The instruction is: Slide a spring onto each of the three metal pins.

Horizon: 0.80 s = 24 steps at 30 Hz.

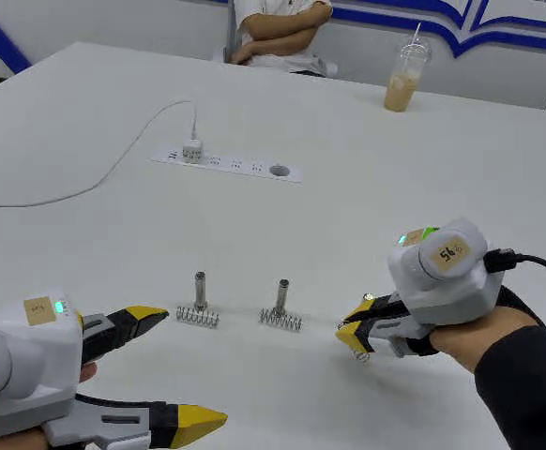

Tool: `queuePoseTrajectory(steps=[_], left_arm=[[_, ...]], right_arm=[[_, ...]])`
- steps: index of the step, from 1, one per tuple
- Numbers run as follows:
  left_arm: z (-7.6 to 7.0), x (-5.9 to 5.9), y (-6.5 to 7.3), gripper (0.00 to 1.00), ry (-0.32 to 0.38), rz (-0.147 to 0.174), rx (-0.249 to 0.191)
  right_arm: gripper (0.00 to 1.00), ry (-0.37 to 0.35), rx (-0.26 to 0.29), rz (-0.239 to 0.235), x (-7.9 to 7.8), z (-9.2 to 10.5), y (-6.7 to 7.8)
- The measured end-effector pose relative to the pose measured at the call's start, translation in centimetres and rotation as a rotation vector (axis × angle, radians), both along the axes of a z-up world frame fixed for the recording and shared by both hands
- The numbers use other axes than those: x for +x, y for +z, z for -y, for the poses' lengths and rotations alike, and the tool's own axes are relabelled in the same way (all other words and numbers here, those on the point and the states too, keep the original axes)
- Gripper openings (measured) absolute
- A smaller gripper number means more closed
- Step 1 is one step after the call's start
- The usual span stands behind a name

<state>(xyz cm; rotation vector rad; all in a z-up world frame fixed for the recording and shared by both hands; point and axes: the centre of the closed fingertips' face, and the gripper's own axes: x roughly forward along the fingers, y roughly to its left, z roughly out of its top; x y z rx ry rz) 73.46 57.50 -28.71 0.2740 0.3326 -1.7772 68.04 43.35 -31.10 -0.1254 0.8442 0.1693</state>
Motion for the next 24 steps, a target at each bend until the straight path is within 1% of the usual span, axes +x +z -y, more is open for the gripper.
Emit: queuePoseTrajectory(steps=[3,8,14,17,20,24], left_arm=[[0.5,-0.5,0.1,0.83,-0.03,0.003,-0.001],[1.5,-1.6,0.5,0.8,-0.08,-0.005,-0.006],[3.1,-2.8,1.0,0.77,-0.135,-0.029,-0.017],[3.5,-3.4,1.0,0.75,-0.166,-0.02,-0.013],[4.1,-3.7,1.0,0.74,-0.185,-0.027,-0.009],[4.9,-4.1,0.6,0.73,-0.208,-0.023,0.002]], right_arm=[[0.12,-0.008,0.008,0.015,0.1,-0.1,0.4],[0.12,-0.017,0.024,0.048,0.3,-0.5,1.5],[0.12,-0.014,0.031,0.081,0.6,-1.2,2.6],[0.12,-0.012,0.034,0.096,0.8,-1.6,3.2],[0.12,-0.011,0.037,0.109,1.0,-1.8,3.6],[0.12,-0.013,0.043,0.127,1.1,-2.1,4.2]])
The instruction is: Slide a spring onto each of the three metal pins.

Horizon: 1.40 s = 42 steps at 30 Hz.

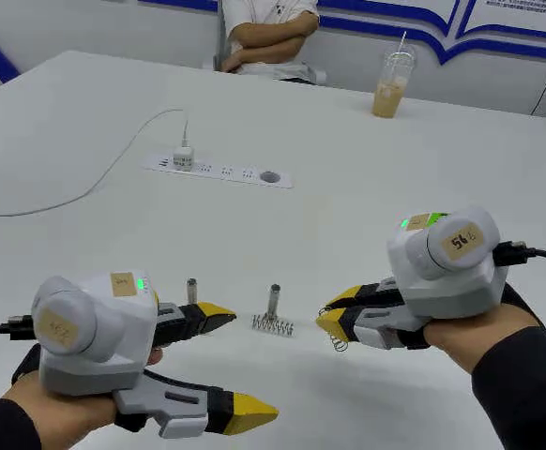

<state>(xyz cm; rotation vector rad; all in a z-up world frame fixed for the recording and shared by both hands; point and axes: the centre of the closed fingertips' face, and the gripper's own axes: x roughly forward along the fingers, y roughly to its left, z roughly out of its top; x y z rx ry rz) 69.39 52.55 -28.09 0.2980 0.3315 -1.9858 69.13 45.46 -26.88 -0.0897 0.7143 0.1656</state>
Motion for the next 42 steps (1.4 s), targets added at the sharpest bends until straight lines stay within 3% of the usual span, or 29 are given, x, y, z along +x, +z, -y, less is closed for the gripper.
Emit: queuePoseTrajectory(steps=[6,12,26,36,42], left_arm=[[1.2,-0.8,-0.5,0.72,-0.042,0.012,0.02],[2.6,-1.4,-0.6,0.7,-0.058,-0.013,0.027],[4.4,-1.0,0.5,0.59,0.002,-0.122,-0.001],[4.5,-1.9,0.6,0.48,-0.014,-0.123,-0.015],[4.6,-1.7,0.9,0.38,-0.002,-0.118,-0.032]], right_arm=[[0.12,0.003,0.006,0.031,0.3,-0.6,1.0],[0.12,0.004,0.019,0.051,0.6,-1.0,1.4],[0.12,0.012,0.061,0.087,1.4,-2.4,2.2],[0.12,0.024,0.082,0.098,1.6,-3.4,2.5],[0.12,0.025,0.097,0.103,1.7,-3.7,2.7]])
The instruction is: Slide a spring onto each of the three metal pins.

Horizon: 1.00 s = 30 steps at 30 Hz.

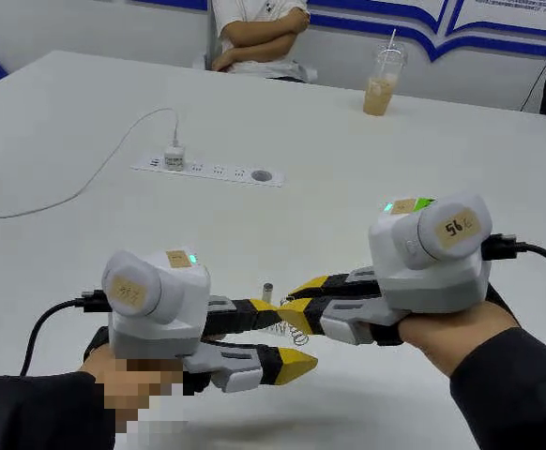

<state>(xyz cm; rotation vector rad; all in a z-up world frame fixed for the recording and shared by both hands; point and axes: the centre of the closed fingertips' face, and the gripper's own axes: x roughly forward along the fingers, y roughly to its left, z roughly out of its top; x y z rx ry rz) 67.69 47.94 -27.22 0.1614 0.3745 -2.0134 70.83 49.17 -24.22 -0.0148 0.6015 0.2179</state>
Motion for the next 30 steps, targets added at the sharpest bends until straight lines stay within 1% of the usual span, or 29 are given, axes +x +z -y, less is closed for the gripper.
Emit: queuePoseTrajectory(steps=[3,8,13,17,25,30], left_arm=[[0.05,0.18,0.25,0.33,0.007,-0.005,-0.01],[0.09,0.36,0.38,0.27,0.016,-0.003,-0.019],[0.05,0.42,0.47,0.19,0.013,0.011,-0.032],[-0.03,0.4,0.4,0.13,0.004,0.033,-0.041],[-0.06,0.85,0.44,0.12,0.015,0.049,-0.047],[-0.1,0.9,0.51,0.12,0.016,0.056,-0.051]], right_arm=[[0.12,0.001,0.016,0.005,0.05,-0.31,0.14],[0.12,0.006,0.024,0.007,0.14,-0.62,0.22],[0.12,0.009,0.027,0.008,0.19,-0.76,0.25],[0.12,0.01,0.023,0.008,0.15,-0.68,0.32],[0.12,0.016,0.011,0.011,-0.18,-0.61,0.37],[0.12,0.023,-0.004,0.014,-0.4,-0.67,0.42]])
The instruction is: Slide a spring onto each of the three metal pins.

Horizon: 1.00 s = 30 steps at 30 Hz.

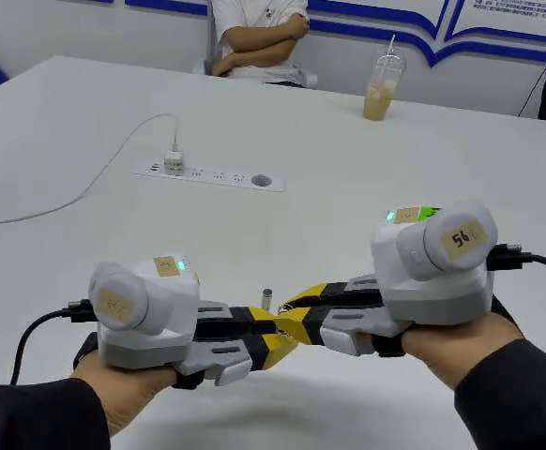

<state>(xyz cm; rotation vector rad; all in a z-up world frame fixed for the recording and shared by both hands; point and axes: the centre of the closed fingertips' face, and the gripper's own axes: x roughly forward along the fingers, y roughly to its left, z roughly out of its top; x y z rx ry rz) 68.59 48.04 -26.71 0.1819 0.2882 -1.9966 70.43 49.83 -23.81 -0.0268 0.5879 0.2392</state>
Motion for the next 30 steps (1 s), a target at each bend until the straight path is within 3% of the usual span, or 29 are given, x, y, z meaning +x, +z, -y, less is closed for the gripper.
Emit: queuePoseTrajectory(steps=[11,30], left_arm=[[0.0,0.0,-0.1,0.13,-0.002,0.012,-0.006],[-0.7,-0.6,-0.7,0.34,-0.031,-0.001,0.019]], right_arm=[[0.12,0.004,-0.011,0.001,-0.1,0.1,-0.1],[0.12,-0.044,-0.017,0.021,-0.3,2.1,0.8]])
